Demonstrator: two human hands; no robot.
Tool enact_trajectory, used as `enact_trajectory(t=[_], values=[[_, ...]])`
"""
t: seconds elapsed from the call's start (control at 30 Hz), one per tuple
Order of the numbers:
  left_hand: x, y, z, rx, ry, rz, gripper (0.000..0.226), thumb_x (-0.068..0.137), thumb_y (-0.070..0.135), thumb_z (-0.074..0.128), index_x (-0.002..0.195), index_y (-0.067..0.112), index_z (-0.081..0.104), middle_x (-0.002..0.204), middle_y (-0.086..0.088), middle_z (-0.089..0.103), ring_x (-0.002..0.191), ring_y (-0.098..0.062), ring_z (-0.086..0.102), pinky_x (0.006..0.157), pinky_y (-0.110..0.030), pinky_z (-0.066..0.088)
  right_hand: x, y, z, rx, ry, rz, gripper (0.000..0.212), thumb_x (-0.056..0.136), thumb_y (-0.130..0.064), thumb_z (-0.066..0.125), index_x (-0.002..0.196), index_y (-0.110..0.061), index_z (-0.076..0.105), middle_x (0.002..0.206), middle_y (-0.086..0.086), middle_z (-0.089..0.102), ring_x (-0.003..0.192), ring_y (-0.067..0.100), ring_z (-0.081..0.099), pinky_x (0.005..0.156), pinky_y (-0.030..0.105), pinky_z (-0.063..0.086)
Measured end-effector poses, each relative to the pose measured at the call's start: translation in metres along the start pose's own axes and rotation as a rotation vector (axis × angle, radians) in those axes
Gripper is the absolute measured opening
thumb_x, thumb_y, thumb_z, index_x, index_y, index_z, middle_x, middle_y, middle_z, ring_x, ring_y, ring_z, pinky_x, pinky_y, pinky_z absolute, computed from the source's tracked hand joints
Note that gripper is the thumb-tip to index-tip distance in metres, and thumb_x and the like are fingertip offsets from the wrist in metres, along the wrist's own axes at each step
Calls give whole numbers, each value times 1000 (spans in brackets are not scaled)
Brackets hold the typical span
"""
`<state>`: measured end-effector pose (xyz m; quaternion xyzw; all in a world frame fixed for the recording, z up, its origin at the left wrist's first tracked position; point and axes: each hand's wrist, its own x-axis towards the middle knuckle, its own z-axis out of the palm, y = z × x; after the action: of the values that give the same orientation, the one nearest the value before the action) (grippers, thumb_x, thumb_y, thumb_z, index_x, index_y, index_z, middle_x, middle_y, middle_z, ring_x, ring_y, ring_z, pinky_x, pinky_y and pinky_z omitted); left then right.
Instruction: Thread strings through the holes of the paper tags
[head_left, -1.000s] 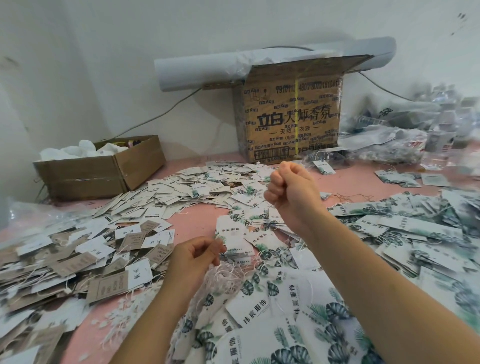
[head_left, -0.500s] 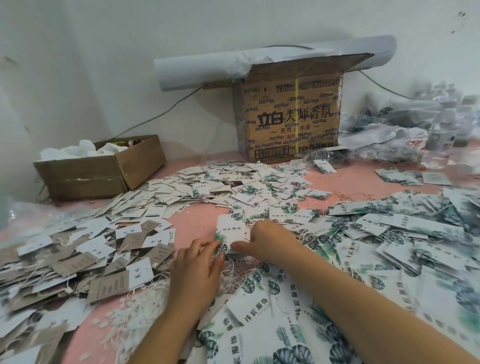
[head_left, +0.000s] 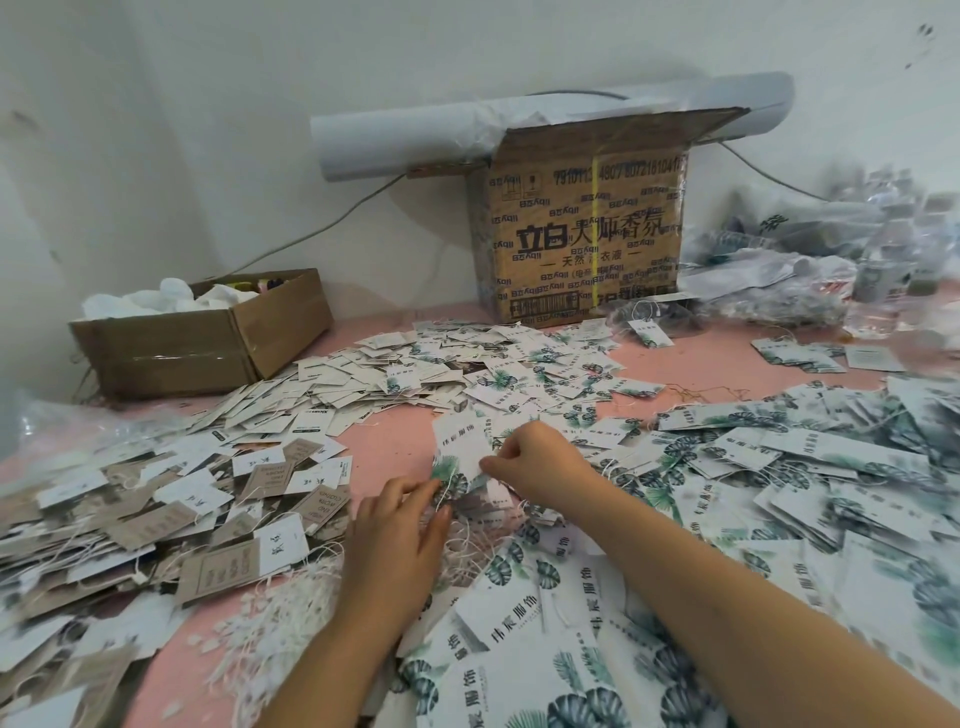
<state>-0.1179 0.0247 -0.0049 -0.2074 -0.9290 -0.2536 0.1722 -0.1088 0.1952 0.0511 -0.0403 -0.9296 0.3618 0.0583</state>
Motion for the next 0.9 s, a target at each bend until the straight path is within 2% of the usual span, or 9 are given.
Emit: enact_trajectory(t=[0.1, 0.2, 0.3, 0.4, 0.53, 0.63, 0.73, 0.8, 0.9], values=[[-1, 5, -3, -66, 19, -10, 49, 94, 46, 32, 134, 23, 49, 129, 5, 48, 118, -14, 37, 97, -28, 31, 0, -1, -8, 260, 55, -51, 33, 92, -24, 56, 72, 2, 57, 54, 6, 39, 37, 10, 29, 37, 16, 29], [-2, 15, -12, -475, 76, -152, 56, 82, 57, 28, 114, 21, 57, 116, 2, 51, 110, -14, 44, 96, -33, 37, -3, -3, -18, 439, -101, -109, 23, 90, -22, 60, 73, -7, 59, 50, -4, 41, 33, 3, 28, 33, 15, 25], [1, 19, -20, -826, 112, -353, 44, 77, 58, 45, 81, 15, 53, 78, 3, 54, 68, -8, 47, 64, -24, 41, -6, -5, -20, 345, -312, -153, 20, 87, -24, 63, 72, -10, 61, 42, -13, 44, 34, 2, 32, 35, 15, 28], [2, 18, -23, -915, 179, -453, 41, 83, 44, 59, 65, 12, 41, 44, 11, 36, 45, -7, 31, 45, -19, 30, -2, -2, -17, 163, -209, -118, 28, 90, -32, 59, 80, -7, 67, 47, -8, 47, 38, 6, 35, 38, 15, 29], [4, 16, -21, -976, 211, -504, 38, 89, 40, 56, 66, 12, 43, 59, -1, 39, 54, -13, 33, 53, -27, 28, 4, 15, -16, -344, 34, 22, 34, 93, -41, 51, 82, -9, 56, 66, 0, 51, 60, 17, 49, 57, 24, 42], [3, 16, -18, -1035, 221, -510, 34, 94, 37, 50, 71, 11, 48, 66, -1, 45, 59, -13, 41, 60, -30, 36, 3, 24, -10, -551, 3, 86, 36, 90, -47, 51, 85, -12, 46, 73, -1, 47, 75, 21, 51, 65, 30, 43], [3, 19, -17, -1076, 258, -536, 22, 96, 36, 47, 83, 19, 52, 84, 0, 53, 75, -13, 51, 69, -29, 43, 2, 26, -5, -617, -28, 126, 40, 87, -52, 54, 90, -12, 49, 80, 1, 48, 80, 23, 49, 67, 31, 42], [2, 19, -17, -1083, 268, -521, 18, 96, 33, 48, 81, 24, 52, 80, 2, 58, 72, -10, 55, 63, -26, 43, 2, 26, -3, -626, -34, 136, 44, 87, -53, 54, 99, -11, 54, 84, 2, 50, 83, 23, 50, 69, 31, 44], [3, 16, -17, -1048, 255, -449, 29, 97, 27, 48, 72, 15, 59, 57, 10, 65, 53, 3, 59, 56, -24, 41, 2, 28, -2, -615, -23, 132, 45, 87, -51, 53, 105, -10, 54, 96, 4, 57, 93, 25, 56, 74, 34, 46]])
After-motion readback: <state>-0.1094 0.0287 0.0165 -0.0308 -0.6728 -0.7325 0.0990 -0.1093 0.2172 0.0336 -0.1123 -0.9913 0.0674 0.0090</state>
